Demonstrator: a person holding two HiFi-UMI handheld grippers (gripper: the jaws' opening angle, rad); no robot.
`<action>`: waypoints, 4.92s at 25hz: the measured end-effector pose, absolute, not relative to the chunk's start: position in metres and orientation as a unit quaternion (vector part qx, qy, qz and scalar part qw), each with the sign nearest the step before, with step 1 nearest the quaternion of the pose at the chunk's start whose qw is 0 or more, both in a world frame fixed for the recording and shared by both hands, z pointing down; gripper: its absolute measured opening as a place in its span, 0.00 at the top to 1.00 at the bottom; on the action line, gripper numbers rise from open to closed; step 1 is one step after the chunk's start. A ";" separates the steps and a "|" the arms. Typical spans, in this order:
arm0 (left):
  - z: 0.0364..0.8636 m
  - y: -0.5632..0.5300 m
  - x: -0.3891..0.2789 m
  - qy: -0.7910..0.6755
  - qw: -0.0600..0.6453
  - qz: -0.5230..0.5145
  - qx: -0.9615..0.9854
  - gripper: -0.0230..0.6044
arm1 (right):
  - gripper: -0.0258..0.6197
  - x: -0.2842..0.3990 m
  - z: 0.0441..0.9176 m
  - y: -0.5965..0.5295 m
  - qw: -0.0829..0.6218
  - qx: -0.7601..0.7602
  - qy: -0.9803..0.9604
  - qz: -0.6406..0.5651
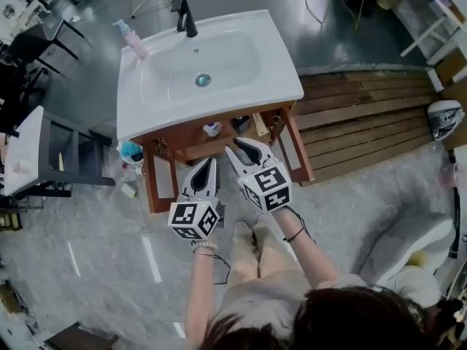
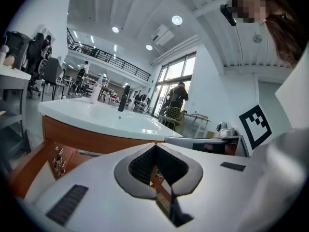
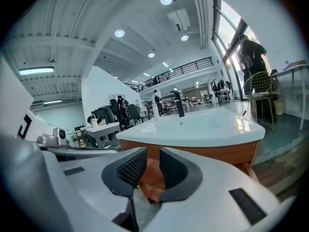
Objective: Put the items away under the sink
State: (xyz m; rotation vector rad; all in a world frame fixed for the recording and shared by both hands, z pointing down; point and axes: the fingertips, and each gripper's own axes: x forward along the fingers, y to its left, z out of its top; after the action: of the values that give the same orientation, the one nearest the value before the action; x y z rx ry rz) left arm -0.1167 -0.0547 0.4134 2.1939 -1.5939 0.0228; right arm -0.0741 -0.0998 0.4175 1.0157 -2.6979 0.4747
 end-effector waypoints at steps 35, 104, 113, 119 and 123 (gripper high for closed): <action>0.338 -0.032 -0.068 -0.532 0.178 0.003 0.828 0.96 | 0.93 -0.035 0.341 -0.065 0.067 0.337 -0.922 0.179; 0.315 -0.187 -0.334 -0.617 0.146 -0.026 0.773 0.96 | 0.93 -0.291 0.311 -0.258 0.020 0.246 -0.956 0.160; 0.306 -0.221 -0.351 -0.621 0.141 -0.029 0.771 0.96 | 0.93 -0.331 0.303 -0.299 0.034 0.212 -0.966 0.144; 0.308 -0.247 -0.373 -0.630 0.145 -0.031 0.763 0.96 | 0.93 -0.368 0.303 -0.324 0.052 0.185 -0.973 0.127; 0.311 -0.260 -0.385 -0.637 0.154 -0.033 0.755 0.96 | 0.93 -0.381 0.311 -0.338 0.072 0.181 -0.972 0.128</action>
State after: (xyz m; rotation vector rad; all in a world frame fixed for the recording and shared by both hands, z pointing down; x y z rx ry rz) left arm -0.3854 -0.2596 0.3108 2.1634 -1.8250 -0.0942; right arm -0.3813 -0.3379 0.3109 0.5449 -2.9215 0.3854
